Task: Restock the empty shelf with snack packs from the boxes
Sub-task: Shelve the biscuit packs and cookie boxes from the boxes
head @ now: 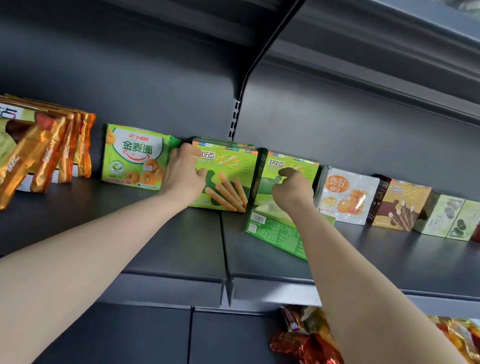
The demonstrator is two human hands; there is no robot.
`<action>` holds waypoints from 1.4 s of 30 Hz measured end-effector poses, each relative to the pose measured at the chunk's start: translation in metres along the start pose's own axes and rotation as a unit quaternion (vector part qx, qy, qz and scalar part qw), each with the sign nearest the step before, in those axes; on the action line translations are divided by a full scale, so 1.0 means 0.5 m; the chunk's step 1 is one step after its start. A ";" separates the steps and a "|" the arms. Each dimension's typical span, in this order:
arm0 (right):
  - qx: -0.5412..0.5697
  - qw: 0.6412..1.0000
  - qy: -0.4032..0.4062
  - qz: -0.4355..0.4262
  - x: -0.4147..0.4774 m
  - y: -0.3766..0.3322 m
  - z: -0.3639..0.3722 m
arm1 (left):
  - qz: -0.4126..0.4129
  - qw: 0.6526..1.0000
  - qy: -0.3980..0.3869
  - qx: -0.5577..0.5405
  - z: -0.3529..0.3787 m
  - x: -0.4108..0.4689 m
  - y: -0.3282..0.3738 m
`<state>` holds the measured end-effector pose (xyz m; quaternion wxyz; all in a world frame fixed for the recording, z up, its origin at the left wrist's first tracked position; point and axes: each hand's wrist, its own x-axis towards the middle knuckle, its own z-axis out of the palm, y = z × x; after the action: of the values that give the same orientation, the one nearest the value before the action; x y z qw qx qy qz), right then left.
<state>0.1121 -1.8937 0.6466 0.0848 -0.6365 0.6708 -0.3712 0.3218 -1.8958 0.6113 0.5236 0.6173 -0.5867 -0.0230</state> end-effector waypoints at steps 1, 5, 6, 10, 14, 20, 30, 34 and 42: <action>-0.035 0.999 0.014 0.004 -0.002 0.017 -0.009 | 0.020 0.999 -0.028 0.011 0.001 -0.011 0.013; -0.167 0.985 0.020 0.029 -0.019 0.089 -0.047 | 0.066 0.984 -0.164 0.028 0.038 -0.052 0.057; -0.178 0.983 0.018 0.038 -0.023 0.104 -0.054 | 0.074 0.980 -0.183 0.023 0.050 -0.058 0.066; -0.188 0.978 0.004 0.085 -0.033 0.133 -0.067 | 0.070 0.958 -0.260 0.097 0.092 -0.070 0.096; -0.122 0.986 -0.038 0.102 -0.043 0.148 -0.067 | -0.030 0.927 -0.332 0.171 0.140 -0.075 0.092; 0.012 0.998 0.009 0.066 -0.045 0.175 -0.095 | -0.158 0.884 -0.365 -0.244 0.148 -0.093 0.106; 0.196 0.979 0.048 0.005 -0.068 0.196 -0.122 | -0.201 0.853 -0.331 -0.351 0.166 -0.081 0.118; 0.201 0.977 0.065 -0.008 -0.073 0.185 -0.142 | -0.114 0.859 -0.343 -0.362 0.134 -0.101 0.152; 0.265 0.964 0.024 -0.017 -0.080 0.153 -0.134 | -0.071 0.906 -0.305 -0.284 0.104 -0.099 0.097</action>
<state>0.0194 -1.8374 0.6333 0.2276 -0.5937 0.5392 -0.5522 0.2391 -1.8793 0.5916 0.4695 0.4457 -0.6409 -0.4126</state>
